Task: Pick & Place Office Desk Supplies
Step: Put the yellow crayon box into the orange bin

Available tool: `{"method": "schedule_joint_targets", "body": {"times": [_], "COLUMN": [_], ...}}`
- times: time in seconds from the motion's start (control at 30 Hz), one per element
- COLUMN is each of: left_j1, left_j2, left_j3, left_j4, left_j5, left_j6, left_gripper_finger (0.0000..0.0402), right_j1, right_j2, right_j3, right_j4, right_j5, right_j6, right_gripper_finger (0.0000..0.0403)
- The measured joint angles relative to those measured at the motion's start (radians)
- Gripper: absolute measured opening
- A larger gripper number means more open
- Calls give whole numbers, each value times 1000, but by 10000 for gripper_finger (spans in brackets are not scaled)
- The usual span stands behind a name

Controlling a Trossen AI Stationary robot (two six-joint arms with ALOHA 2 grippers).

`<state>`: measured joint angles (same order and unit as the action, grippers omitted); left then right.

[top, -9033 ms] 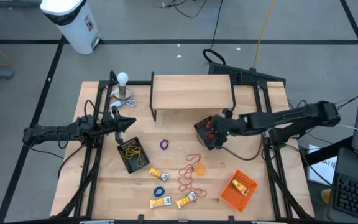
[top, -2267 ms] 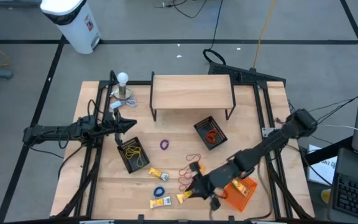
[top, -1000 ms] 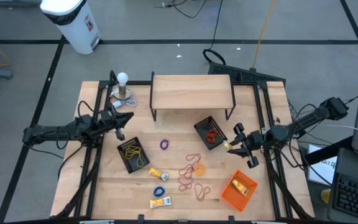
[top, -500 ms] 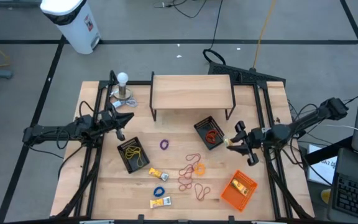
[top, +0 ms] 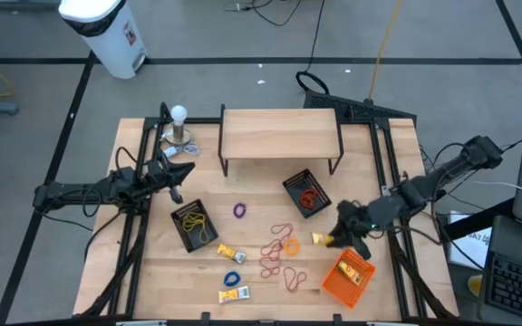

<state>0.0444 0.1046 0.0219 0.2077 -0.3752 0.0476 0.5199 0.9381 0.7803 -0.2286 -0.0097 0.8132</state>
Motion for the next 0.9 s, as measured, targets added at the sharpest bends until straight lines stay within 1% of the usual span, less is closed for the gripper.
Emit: {"method": "schedule_joint_targets", "body": {"times": [0.1, 0.2, 0.33, 0.47, 0.57, 0.67, 0.83, 0.9], "left_j1": [0, 0, 0, 0, 0, 0, 0, 0], "left_j2": [0, 0, 0, 0, 0, 0, 0, 0], "left_j3": [0, 0, 0, 0, 0, 0, 0, 0], "left_j4": [-4, -5, -12, -23, -24, -24, -24, -24], "left_j5": [0, 0, 1, 3, 3, 3, 3, 3], "left_j6": [0, 0, -2, -4, -4, -4, -4, -4], "left_gripper_finger": [24, 24, 24, 24, 24, 24, 24, 24], "right_j1": [49, 108, 164, 193, 209, 223, 241, 247], "right_j2": [53, 98, 145, 189, 222, 255, 306, 318], "right_j3": [0, 0, 0, 0, 0, 0, 0, 0], "right_j4": [5, -2, -19, -114, -202, -253, -269, -263], "right_j5": [-84, -119, -122, -124, -126, -125, -127, -142], "right_j6": [192, 352, 500, 638, 693, 695, 720, 742], "right_gripper_finger": [83, 81, 77, 78, 80, 78, 77, 79]}}
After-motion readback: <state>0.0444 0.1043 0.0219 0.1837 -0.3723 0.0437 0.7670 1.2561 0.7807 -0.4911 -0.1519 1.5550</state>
